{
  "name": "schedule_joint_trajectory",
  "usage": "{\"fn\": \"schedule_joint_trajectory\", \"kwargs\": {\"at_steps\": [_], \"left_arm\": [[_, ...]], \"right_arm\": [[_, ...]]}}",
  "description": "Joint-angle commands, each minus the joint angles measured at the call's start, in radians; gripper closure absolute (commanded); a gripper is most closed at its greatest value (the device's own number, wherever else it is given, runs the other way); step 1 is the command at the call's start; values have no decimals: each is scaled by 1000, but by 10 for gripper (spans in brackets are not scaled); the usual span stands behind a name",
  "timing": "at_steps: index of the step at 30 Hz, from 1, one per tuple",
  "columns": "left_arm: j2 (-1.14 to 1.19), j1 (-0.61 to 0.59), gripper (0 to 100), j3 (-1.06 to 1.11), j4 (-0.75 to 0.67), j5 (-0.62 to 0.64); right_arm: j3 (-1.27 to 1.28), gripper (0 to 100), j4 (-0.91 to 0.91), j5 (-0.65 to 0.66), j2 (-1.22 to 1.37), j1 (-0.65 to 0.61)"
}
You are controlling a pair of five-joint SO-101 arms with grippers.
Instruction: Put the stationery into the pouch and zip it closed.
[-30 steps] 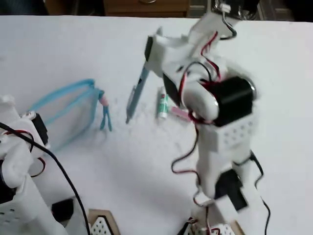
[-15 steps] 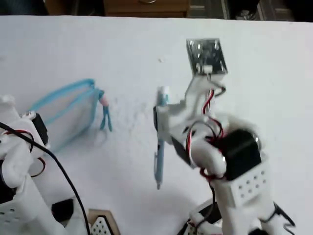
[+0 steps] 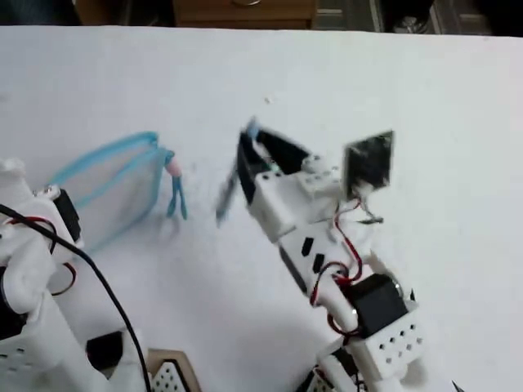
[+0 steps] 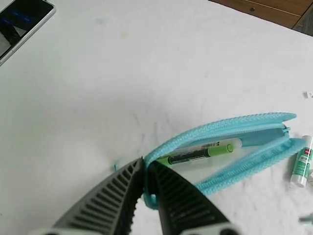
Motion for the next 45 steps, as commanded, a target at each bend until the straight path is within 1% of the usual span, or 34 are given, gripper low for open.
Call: {"fn": "schedule_joint_trajectory", "kwargs": {"at_steps": [1, 5, 8, 11, 18, 25, 27, 28, 30, 33, 34, 35, 37, 41, 43, 45], "left_arm": [[-10, -5, 976, -5, -12, 5], [-8, -4, 976, -5, -14, 5], [-8, -4, 976, -5, -14, 5], [-8, -8, 976, -5, -14, 5], [-12, -8, 976, -5, -12, 5], [-7, -8, 976, -5, -14, 5], [-7, -7, 976, -5, -17, 5], [-7, -5, 976, -5, -17, 5], [-7, -5, 976, -5, -17, 5], [-7, -5, 976, -5, -17, 5], [-7, -5, 976, -5, -17, 5], [-7, -5, 976, -5, -17, 5], [-7, -5, 976, -5, -17, 5], [-7, -5, 976, -5, -17, 5], [-7, -5, 976, -5, -17, 5], [-7, -5, 976, -5, -17, 5]], "right_arm": [[-40, 981, -314, 40, 22, -33], [-224, 981, -331, 117, 166, -99], [-347, 981, -334, 127, 286, -150], [-408, 981, -335, 129, 378, -205], [-394, 981, -361, 129, 484, -291], [-301, 981, -357, 130, 486, -297], [-259, 975, -357, 169, 486, -311], [-236, 957, -352, 209, 486, -328], [-201, 875, -332, 261, 486, -367], [-193, 734, -294, 267, 486, -420], [-195, 708, -291, 267, 486, -424], [-207, 703, -289, 265, 486, -427], [-249, 713, -286, 264, 490, -410], [-358, 723, -255, 264, 499, -312], [-430, 734, -157, 262, 526, -229], [-516, 748, -22, 221, 584, -124]]}}
